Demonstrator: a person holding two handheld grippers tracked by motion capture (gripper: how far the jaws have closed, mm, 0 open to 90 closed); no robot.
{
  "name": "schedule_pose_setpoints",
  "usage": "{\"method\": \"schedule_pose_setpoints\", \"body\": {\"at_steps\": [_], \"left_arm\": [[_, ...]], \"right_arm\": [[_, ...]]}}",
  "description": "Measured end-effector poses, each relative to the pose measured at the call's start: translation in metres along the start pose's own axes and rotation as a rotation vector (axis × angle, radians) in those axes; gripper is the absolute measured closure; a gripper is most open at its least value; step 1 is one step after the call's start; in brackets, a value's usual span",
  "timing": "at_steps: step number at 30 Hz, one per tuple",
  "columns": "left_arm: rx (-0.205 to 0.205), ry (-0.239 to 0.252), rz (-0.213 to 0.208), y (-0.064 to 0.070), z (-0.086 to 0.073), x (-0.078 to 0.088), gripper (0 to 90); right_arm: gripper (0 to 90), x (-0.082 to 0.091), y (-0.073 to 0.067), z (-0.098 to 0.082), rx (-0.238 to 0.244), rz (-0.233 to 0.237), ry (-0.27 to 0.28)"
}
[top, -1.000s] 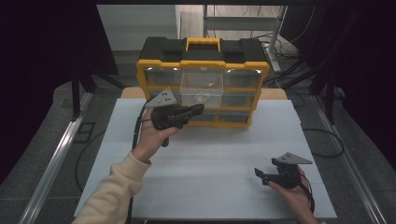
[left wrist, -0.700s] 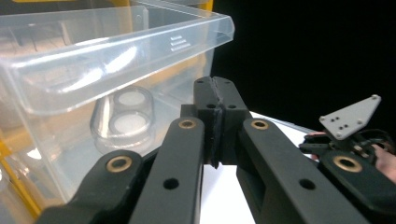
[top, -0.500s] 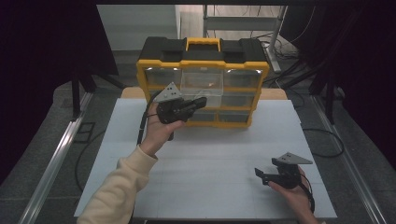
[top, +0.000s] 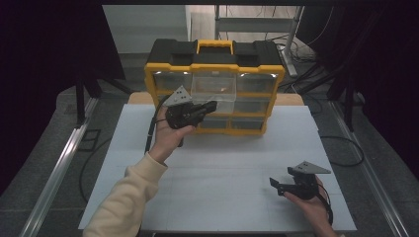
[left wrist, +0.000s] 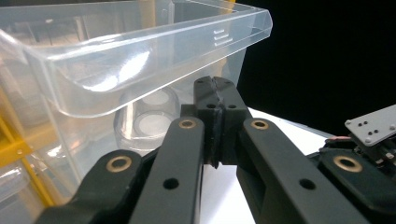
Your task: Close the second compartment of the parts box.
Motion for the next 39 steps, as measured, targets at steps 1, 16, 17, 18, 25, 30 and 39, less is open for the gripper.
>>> {"method": "schedule_pose_setpoints", "body": {"at_steps": [1, 16, 17, 18, 25, 30, 39], "left_arm": [[-0.001, 0.001, 0.003, 0.0, 0.0, 0.0, 88.4], [0.017, 0.008, 0.02, -0.004, 0.002, -0.004, 88.4], [0.018, 0.008, 0.022, -0.004, 0.003, -0.005, 88.4], [0.017, 0.008, 0.026, -0.004, 0.003, -0.005, 88.4], [0.024, 0.008, 0.035, -0.006, 0.005, -0.008, 88.3], [0.032, 0.009, 0.038, -0.009, 0.007, -0.01, 88.4], [0.034, 0.009, 0.034, -0.013, 0.011, -0.012, 88.4]], "right_arm": [[15.5, 0.0, 0.0, 0.0, 0.0, 0.0, 0.0], [15.5, 0.0, 0.0, 0.0, 0.0, -0.001, -0.002], [15.5, 0.0, 0.0, 0.0, 0.001, -0.002, -0.003], [15.5, 0.0, 0.0, 0.0, 0.0, 0.001, 0.0], [15.5, 0.0, 0.0, 0.0, 0.0, 0.002, 0.0], [15.5, 0.0, 0.0, 0.0, 0.0, 0.002, 0.0], [15.5, 0.0, 0.0, 0.0, 0.0, 0.003, 0.0]]}}
Point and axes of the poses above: each handheld gripper's, and its own axes: x roughly backward along the jaws, z roughly out of its top, y roughly to its right, the point moved 1 cm from there along -x, roughly forward along the jaws, and after that the axes turned 14 degrees about x, right-handed, at the moved point
